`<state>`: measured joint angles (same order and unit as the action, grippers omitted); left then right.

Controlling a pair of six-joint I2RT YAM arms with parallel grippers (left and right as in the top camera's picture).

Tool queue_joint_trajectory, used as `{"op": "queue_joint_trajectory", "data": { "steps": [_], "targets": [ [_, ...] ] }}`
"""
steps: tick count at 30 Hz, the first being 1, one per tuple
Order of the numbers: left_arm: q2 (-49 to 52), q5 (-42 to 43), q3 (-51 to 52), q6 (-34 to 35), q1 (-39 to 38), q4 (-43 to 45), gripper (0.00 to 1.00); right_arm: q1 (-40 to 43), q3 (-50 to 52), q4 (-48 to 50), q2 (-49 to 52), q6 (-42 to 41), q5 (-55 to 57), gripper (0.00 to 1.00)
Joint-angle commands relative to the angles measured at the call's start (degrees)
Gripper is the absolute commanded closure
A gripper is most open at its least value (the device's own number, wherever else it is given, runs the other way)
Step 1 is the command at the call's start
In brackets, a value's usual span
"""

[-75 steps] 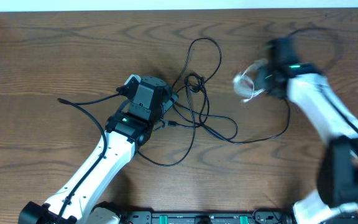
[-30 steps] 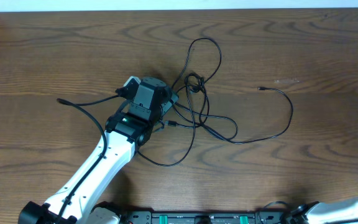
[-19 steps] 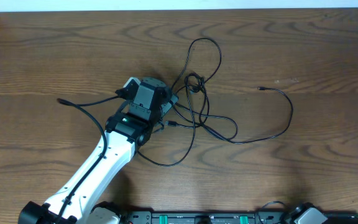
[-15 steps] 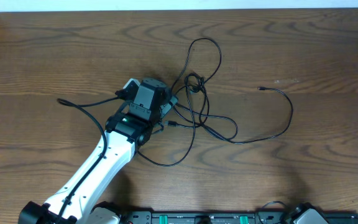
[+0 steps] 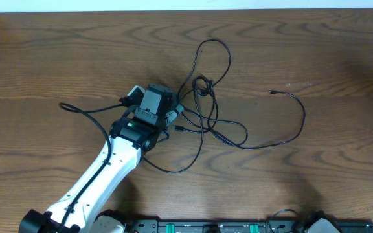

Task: Untangle cables

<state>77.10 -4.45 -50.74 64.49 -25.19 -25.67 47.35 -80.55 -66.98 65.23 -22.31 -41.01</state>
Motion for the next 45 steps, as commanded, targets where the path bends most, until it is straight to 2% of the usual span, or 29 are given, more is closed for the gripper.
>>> {"op": "queue_joint_trajectory", "data": {
  "steps": [1,6,16,26,30,36,45],
  "targets": [
    [0.1,-0.5,-0.1,-0.3,0.1,-0.2,0.03,-0.2,-0.2,-3.0,-0.3,4.8,-1.6,0.01],
    [0.1,-0.5,-0.1,-0.3,0.1,-0.9,0.03,-0.2,-0.2,-6.9,-0.3,13.3,-0.9,0.01],
    [0.1,2.5,-0.1,-2.2,0.1,-0.9,0.03,-0.2,-0.2,-8.7,-0.2,13.4,3.6,0.01],
    [0.1,3.6,-0.1,-15.0,0.1,-0.4,0.02,-0.2,-0.2,-10.6,0.0,13.4,9.2,0.01],
    [0.1,8.5,-0.1,-23.6,0.0,4.5,0.03,-0.2,-0.2,-10.9,0.0,12.0,8.9,0.01],
    [0.9,7.9,-0.1,-34.3,-2.3,9.6,0.03,-0.2,-0.2,-11.6,0.0,9.5,9.0,0.01],
    [10.6,7.1,-0.1,-46.6,-7.5,18.6,0.03,-0.2,-0.2,-12.0,0.0,9.5,9.4,0.01]
  ]
}}
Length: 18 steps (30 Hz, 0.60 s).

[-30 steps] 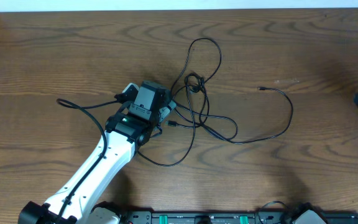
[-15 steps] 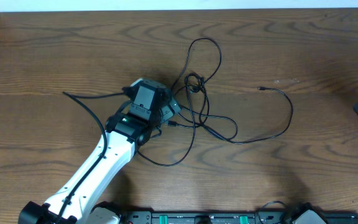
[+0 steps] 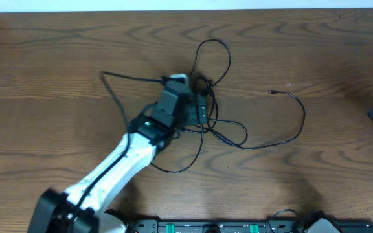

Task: Untangle cables

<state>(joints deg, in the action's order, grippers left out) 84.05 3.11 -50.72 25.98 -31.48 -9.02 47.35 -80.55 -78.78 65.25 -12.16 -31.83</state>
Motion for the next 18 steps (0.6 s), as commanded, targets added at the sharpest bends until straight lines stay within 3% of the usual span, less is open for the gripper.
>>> {"op": "queue_joint_trajectory", "data": {
  "steps": [1,7,11,18],
  "targets": [
    [4.9,-1.9,-0.1,-8.2,-1.4,3.1,0.03,-0.2,-0.2,-0.3,0.0,-0.7,0.2,0.01],
    [9.0,-11.6,-0.1,-6.5,-1.5,10.6,0.03,-0.2,-0.2,-1.0,0.0,-0.6,0.2,0.01],
    [10.7,-11.7,-0.1,-5.8,-1.5,15.4,0.03,-0.2,-0.2,-1.2,0.0,-0.6,0.2,0.01],
    [14.9,-11.8,-0.1,-15.5,-1.0,20.2,0.08,-0.2,-0.2,-1.7,0.0,-0.6,0.2,0.01]
  ]
}}
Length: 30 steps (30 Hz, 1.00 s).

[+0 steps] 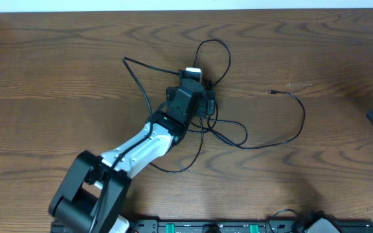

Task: Untangle cables

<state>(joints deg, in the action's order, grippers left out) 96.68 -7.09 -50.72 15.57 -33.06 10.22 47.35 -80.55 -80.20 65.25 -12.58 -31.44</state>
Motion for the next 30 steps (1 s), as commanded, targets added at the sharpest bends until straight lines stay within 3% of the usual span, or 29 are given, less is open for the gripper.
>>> {"op": "queue_joint_trajectory", "data": {
  "steps": [1,13,22,27,30],
  "targets": [
    [2.9,-1.6,-0.1,-5.1,0.7,1.5,0.1,-0.2,-0.2,-0.5,0.0,-0.2,-0.2,0.01],
    [4.5,2.2,-0.1,-5.1,5.9,5.2,0.28,-0.2,-0.2,-1.9,0.0,-0.2,-0.2,0.01],
    [6.4,12.6,-0.2,-5.1,6.3,6.1,0.26,-0.2,-0.2,-2.8,0.0,-0.2,0.0,0.01],
    [6.7,10.3,-0.2,-5.1,6.3,6.8,0.27,-0.2,-0.2,-3.2,0.0,-0.2,0.0,0.01],
    [7.5,10.1,-0.2,-5.1,6.3,8.5,0.33,-0.2,-0.2,-3.8,0.0,-0.2,0.0,0.01]
  ]
}}
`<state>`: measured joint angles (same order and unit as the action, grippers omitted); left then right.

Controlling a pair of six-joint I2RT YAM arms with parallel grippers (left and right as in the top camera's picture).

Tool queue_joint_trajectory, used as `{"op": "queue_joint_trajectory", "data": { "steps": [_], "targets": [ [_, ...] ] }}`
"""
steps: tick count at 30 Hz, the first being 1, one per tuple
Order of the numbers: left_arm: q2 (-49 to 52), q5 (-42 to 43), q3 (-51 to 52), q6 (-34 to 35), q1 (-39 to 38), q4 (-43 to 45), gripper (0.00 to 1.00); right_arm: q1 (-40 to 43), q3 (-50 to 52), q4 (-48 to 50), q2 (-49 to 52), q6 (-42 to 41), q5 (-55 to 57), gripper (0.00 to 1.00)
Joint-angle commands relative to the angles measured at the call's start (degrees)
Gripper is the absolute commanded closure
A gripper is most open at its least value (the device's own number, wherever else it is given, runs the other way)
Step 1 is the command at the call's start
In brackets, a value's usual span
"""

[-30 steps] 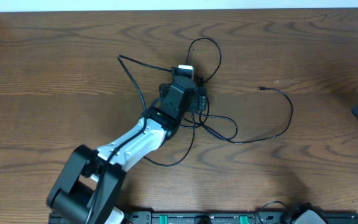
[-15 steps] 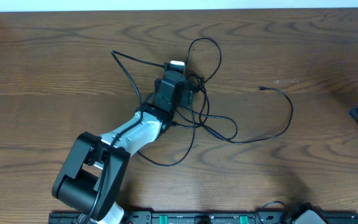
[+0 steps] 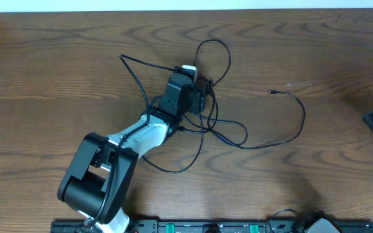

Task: Untangle cables

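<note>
Thin black cables (image 3: 222, 129) lie tangled at the table's middle. A loop (image 3: 214, 55) reaches toward the far side, and a knot sits below it. One free plug end (image 3: 272, 92) points left, at the right of the tangle. My left gripper (image 3: 198, 90) is over the knot. Its fingers are hidden under the wrist body, so I cannot tell its state or whether it holds a strand. Only a dark part of my right gripper shows at the right edge.
The left arm (image 3: 141, 136) runs from the near left up to the tangle, with its own lead (image 3: 135, 74) arching to the far left. A long strand (image 3: 300, 123) sweeps right, and another loop (image 3: 173, 168) lies toward the near side. A black rail (image 3: 206, 226) lines the near edge.
The left wrist has drawn back slightly to the left over the knot, and the arm's base link has turned. The right gripper has edged a little further into view. The cables lie as before.
The left gripper first sat at the tangle's left side, low by a short plug end. It then stood further up and right, and after that over the knot under the top loop, where it remains. The right gripper came into view at the right edge. The tangle's shape has hardly changed.
</note>
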<state>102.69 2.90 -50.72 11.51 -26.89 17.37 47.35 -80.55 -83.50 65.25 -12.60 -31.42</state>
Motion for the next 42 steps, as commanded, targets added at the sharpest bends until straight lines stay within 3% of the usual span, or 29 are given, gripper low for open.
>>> {"op": "queue_joint_trajectory", "data": {
  "steps": [1,9,10,12,17,27,34,37,42],
  "targets": [
    [1.9,0.1,-0.2,-1.0,0.1,2.3,0.36,-0.2,-0.2,-0.8,0.0,-0.2,0.0,0.01],
    [5.6,0.1,-0.2,-0.5,0.1,6.6,0.65,-0.2,-0.2,-3.1,0.0,-0.2,0.0,0.01],
    [5.7,0.1,-0.2,-0.3,0.1,6.0,0.7,-0.2,-0.2,-3.5,0.0,-0.2,0.0,0.01],
    [5.5,0.1,-0.2,-0.3,0.1,5.4,0.91,-0.2,-0.2,-3.8,0.0,-0.2,0.4,0.01],
    [0.0,0.1,-0.2,2.5,0.2,4.4,0.92,-0.2,-0.2,-3.7,0.0,-0.2,1.2,0.01],
    [-30.8,8.5,-0.2,3.8,0.2,-6.7,0.92,-0.2,-0.2,-3.0,0.0,2.6,1.1,0.01],
    [-45.1,8.5,-0.2,3.8,0.2,-13.5,0.93,-0.2,-0.2,-2.9,0.0,2.6,0.8,0.01],
    [-48.1,8.5,-0.2,7.1,0.2,-14.3,0.93,-1.0,0.1,-3.1,0.0,3.1,-3.5,0.04],
    [-49.6,8.5,-0.2,12.3,0.2,-14.2,0.92,-10.1,2.2,-3.3,0.0,23.0,-21.4,0.02]
  ]
}}
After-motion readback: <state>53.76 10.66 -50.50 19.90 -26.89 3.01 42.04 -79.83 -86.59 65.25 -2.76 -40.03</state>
